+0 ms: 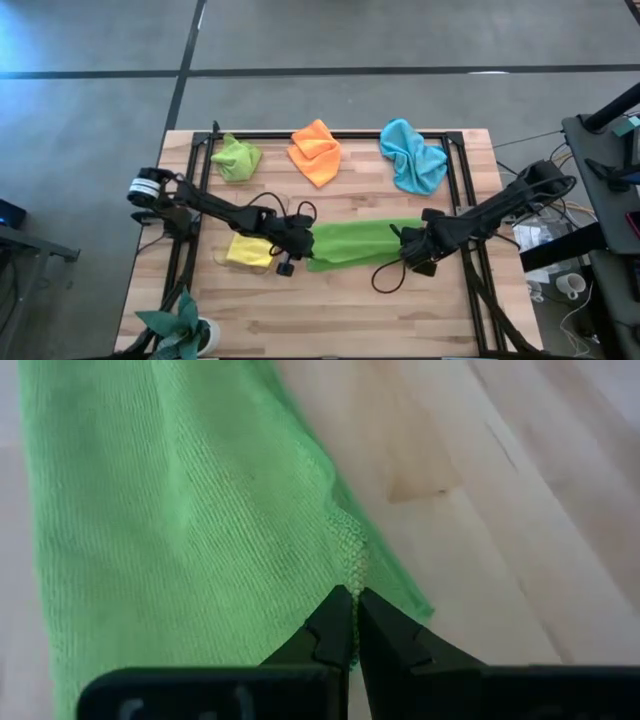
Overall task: Fold microfiber towels
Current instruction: Fold the right green microfiber towel on the table
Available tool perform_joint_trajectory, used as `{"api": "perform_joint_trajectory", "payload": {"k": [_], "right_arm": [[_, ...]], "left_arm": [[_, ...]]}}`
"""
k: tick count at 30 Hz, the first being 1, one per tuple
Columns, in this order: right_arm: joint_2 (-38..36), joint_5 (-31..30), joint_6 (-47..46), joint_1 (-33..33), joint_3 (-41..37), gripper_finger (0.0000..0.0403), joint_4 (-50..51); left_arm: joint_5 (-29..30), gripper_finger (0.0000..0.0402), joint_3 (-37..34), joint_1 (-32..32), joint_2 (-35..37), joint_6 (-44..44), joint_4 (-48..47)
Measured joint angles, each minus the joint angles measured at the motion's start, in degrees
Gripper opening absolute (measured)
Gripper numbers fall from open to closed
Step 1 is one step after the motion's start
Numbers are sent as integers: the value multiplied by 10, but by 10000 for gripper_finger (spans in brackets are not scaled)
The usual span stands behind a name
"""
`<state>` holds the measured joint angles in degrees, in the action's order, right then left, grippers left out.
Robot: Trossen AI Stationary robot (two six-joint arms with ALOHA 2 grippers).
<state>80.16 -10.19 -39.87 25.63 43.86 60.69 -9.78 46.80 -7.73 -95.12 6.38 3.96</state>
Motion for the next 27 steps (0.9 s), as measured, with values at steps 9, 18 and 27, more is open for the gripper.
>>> {"api": "perform_joint_trajectory", "payload": {"k": [9,18,27], "right_arm": [[-7,27,-47,0,0,110,37],[-66,-9,-68,-2,0,145,54],[-59,10,-71,-2,-2,148,30]], "left_arm": [[-48,66,10,-9,23,-46,-15],[-44,145,13,-6,58,-46,-19],[-8,148,14,-6,-2,-76,20]]}}
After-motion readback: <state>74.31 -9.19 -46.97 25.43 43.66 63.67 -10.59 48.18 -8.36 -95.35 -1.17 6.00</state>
